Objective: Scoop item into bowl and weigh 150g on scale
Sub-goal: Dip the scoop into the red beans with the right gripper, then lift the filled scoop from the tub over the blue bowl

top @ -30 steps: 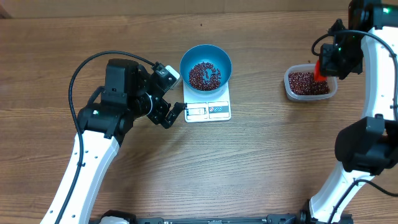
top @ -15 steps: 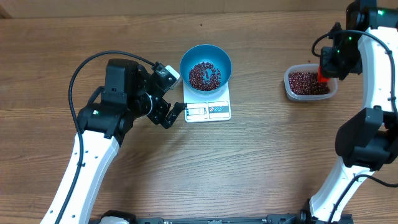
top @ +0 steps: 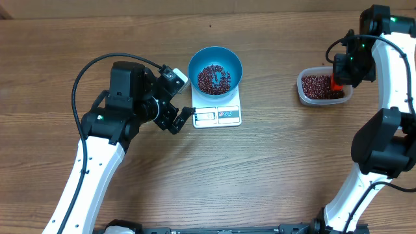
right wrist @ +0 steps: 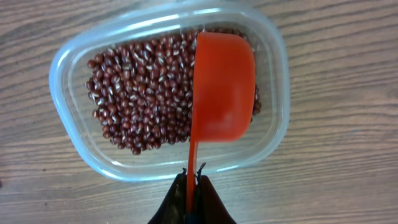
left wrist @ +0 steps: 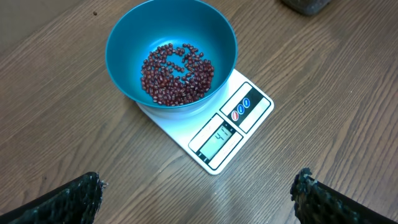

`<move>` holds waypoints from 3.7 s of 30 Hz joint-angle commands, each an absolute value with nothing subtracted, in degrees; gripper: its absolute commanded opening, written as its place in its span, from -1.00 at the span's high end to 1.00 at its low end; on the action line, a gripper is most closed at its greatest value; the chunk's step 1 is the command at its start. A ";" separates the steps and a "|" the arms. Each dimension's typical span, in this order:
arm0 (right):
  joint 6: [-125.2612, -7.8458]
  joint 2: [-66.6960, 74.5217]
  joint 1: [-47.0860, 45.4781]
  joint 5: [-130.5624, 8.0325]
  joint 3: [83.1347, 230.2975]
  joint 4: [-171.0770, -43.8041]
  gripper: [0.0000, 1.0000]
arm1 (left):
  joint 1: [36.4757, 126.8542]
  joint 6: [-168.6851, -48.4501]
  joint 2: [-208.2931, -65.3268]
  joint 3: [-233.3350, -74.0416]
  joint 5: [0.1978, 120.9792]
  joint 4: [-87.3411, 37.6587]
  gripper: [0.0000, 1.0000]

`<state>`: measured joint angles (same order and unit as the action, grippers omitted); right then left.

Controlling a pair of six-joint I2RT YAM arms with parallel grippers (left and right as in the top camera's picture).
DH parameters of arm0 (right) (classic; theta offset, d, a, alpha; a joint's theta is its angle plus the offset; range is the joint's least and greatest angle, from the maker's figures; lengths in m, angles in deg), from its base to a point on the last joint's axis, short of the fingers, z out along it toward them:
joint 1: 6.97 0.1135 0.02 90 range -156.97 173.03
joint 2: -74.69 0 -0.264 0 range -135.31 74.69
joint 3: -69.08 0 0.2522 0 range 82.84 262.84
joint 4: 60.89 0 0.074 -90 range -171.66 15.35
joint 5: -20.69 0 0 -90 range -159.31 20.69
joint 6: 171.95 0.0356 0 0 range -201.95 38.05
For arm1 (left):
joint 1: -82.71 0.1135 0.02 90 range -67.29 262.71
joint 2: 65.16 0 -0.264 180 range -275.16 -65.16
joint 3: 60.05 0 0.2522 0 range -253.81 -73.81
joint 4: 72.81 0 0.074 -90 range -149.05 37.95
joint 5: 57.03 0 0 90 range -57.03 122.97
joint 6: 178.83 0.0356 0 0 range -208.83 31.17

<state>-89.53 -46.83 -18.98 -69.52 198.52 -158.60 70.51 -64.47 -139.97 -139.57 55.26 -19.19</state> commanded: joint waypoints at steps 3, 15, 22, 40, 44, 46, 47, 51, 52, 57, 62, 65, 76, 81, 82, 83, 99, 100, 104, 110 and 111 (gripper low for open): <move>-91.51 -49.25 -19.20 -69.34 198.28 -157.44 0.93 | 71.08 -64.84 -140.06 -139.77 55.43 -19.17 -0.99; -92.98 -49.80 -19.26 -71.64 198.28 -157.53 0.93 | 71.08 -64.84 -140.06 -139.74 55.43 -19.17 -0.99; -92.98 -49.80 -19.26 -64.53 198.28 -157.85 0.93 | 71.08 -64.84 -140.06 -139.77 55.43 -19.17 -0.99; -97.26 -53.39 -19.15 -50.70 198.28 -161.68 0.93 | 71.08 -64.86 -140.08 -139.74 55.43 -19.17 -0.99; -97.26 -53.34 -19.61 -47.99 198.41 -161.59 0.93 | 71.08 -64.84 -140.06 -139.74 55.43 -19.17 -0.99; -97.26 -53.34 -20.29 -45.65 198.41 -161.79 0.93 | 71.08 -64.86 -140.06 -139.77 55.43 -19.17 -0.99; -97.28 -53.34 -20.75 -44.40 198.41 -161.94 0.93 | 71.08 -64.86 -140.06 -139.74 55.43 -19.17 -0.99; -97.61 -53.34 -23.00 -41.74 198.41 -162.51 0.93 | 71.08 -64.86 -140.06 -139.77 55.43 -19.17 -0.99; -98.27 -53.34 -23.57 -41.23 198.41 -162.75 0.93 | 71.08 -64.84 -140.06 -139.77 55.43 -19.17 -0.99; -102.01 -53.34 -27.35 -36.56 198.39 -164.59 0.93 | 71.08 -64.84 -140.06 -139.77 55.43 -19.17 -0.99; -105.28 -53.36 -31.13 -32.67 198.39 -165.53 0.93 | 71.08 -64.84 -140.06 -139.77 55.43 -19.17 -0.99; -107.08 -53.36 -33.38 -31.09 198.39 -166.31 0.93 | 71.08 -64.86 -140.06 -139.77 55.43 -19.17 -0.99; -111.49 -53.36 -39.26 -19.18 198.39 -169.37 0.93 | 71.08 -64.86 -140.06 -139.77 55.43 -19.17 -0.99; -113.70 -53.36 -38.93 -15.16 198.39 -171.75 0.93 | 71.08 -64.84 -140.06 -139.74 55.43 -19.17 -0.99; -113.52 -53.36 -38.78 -14.59 198.39 -171.75 0.93 | 71.08 -64.86 -140.06 -139.74 55.43 -19.17 -0.99; -113.52 -53.36 -38.52 -13.72 198.39 -171.75 0.93 | 71.08 -64.86 -140.06 -139.74 55.43 -19.17 -0.99; -112.56 -53.34 -26.47 0.95 198.41 -171.75 0.93 | 71.08 -64.84 -140.06 -139.74 55.43 -19.17 -0.99; -111.93 -53.34 -25.21 0.95 198.41 -171.65 0.93 | 71.08 -64.84 -140.06 -139.74 55.43 -19.17 -0.99; -111.71 -53.34 -19.87 1.37 198.41 -171.69 0.93 | 71.08 -64.84 -140.06 -139.77 55.43 -19.17 -0.99; -107.71 -53.34 -12.29 1.30 198.41 -169.77 0.93 | 71.08 -64.84 -140.06 -139.77 55.43 -19.17 -0.99; -106.77 -53.34 -11.11 1.30 198.43 -168.89 0.93 | 71.08 -64.86 -140.06 -139.74 55.43 -19.17 -0.99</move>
<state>-109.79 -52.62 -14.08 -0.43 198.52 -170.33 70.51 -64.47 -139.97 -139.57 55.26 -19.19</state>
